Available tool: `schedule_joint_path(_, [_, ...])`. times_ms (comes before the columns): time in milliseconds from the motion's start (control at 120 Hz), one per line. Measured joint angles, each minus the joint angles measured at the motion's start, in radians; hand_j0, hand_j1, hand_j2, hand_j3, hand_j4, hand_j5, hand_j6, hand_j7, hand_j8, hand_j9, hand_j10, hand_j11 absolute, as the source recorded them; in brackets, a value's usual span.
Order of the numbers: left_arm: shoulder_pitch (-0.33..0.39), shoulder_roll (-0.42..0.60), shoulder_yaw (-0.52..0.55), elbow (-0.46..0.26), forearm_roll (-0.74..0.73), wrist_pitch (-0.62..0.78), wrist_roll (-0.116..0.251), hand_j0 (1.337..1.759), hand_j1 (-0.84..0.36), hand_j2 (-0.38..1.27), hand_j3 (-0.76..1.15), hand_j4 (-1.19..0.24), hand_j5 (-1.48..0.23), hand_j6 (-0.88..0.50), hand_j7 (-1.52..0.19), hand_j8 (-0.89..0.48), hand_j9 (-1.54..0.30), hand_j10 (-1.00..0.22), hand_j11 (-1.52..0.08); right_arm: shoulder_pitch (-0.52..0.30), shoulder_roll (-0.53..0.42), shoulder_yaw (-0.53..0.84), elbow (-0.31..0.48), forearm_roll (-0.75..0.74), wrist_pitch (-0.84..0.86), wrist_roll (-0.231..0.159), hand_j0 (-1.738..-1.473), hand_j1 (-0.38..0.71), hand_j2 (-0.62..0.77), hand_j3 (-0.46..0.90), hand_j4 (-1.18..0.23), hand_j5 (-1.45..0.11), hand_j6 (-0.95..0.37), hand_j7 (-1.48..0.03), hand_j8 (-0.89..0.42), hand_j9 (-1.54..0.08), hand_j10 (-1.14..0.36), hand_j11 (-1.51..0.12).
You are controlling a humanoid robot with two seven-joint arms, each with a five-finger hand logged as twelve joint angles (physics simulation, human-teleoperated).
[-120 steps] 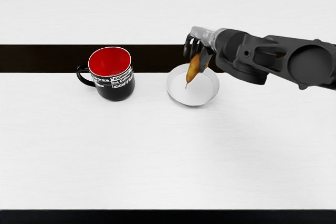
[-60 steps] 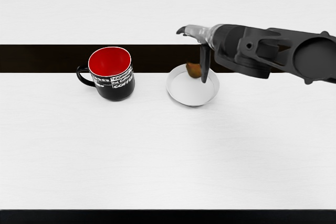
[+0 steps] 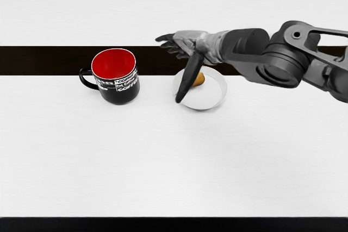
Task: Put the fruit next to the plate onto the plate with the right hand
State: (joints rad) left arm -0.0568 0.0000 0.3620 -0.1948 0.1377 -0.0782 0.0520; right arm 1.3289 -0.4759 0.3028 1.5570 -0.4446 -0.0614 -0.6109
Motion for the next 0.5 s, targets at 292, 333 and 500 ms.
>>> schedule_joint_path(292, [0.0,0.0,0.0,0.0,0.0,0.0,0.0,1.658,0.35,0.0,0.0,0.0,0.0,0.0,0.0,0.0,0.0,0.0,0.0,-0.23,-0.147,0.287,0.037,0.488,0.489,0.0,-1.658,-0.31,-0.01,0.0,-0.03,-0.04,-0.03,-0.04,-0.03,-0.04,-0.03,-0.04])
schedule_joint_path(333, [0.0,0.0,-0.001,0.0,0.0,0.0,0.0,1.658,0.35,0.0,0.0,0.0,0.0,0.0,0.0,0.0,0.0,0.0,0.0,-0.245,-0.182,0.295,0.034,0.547,0.541,0.0,-1.658,-0.31,-0.01,0.0,-0.03,-0.04,-0.03,-0.04,-0.03,-0.04,-0.03,-0.04])
schedule_joint_path(500, [0.0,0.0,-0.001,0.0,0.0,0.0,0.0,1.658,0.35,0.0,0.0,0.0,0.0,0.0,0.0,0.0,0.0,0.0,0.0,-0.281,-0.387,0.293,0.019,0.752,0.646,0.0,-1.658,-0.31,-0.01,0.0,-0.03,-0.04,-0.03,-0.04,-0.03,-0.04,-0.03,-0.04])
